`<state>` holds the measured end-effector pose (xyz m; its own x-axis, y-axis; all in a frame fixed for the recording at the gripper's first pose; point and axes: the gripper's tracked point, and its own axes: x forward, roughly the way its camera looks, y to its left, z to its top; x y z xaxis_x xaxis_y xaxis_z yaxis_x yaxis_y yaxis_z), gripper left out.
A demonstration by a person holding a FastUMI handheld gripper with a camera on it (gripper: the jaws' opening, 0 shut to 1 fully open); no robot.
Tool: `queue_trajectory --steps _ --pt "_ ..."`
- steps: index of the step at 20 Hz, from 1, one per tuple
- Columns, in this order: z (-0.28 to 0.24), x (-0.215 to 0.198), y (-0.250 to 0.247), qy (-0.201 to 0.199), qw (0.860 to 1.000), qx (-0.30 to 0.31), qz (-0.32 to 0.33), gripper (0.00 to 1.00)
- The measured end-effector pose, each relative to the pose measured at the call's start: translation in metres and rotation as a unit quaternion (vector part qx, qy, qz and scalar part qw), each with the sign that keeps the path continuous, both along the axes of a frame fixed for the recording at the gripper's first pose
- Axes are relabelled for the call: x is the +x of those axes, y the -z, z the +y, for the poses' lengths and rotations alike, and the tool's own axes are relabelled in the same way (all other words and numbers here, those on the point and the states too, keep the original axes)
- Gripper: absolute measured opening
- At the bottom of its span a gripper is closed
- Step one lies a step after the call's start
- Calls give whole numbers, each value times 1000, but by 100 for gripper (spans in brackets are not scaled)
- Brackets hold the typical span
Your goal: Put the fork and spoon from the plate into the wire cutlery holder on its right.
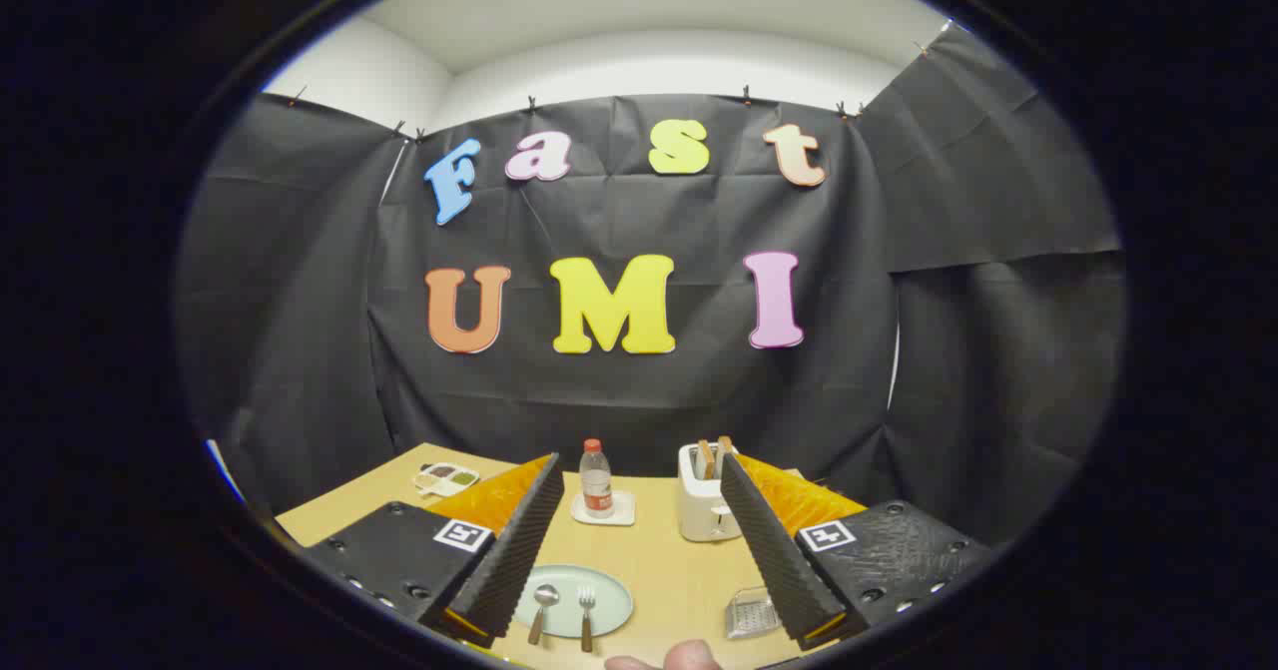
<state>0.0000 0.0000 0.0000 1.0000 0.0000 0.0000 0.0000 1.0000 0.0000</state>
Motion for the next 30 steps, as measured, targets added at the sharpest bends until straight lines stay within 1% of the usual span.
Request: queue_trajectory --steps 12,15,18,21,24,27,30 --pt "14 3 8 -11 1000 -4 10 96" --pt "19 7 14 -17 1000 -4 25 96" --pt "31 8 30 -38 998 -13 55 96" --pt "45 12 61 -58 993 -26 98 96" --pt "55 21 100 -69 987 -43 140 96" --pt "59 33 150 -72 976 -60 195 96" --pt "60 44 200 -70 963 -83 247 96"
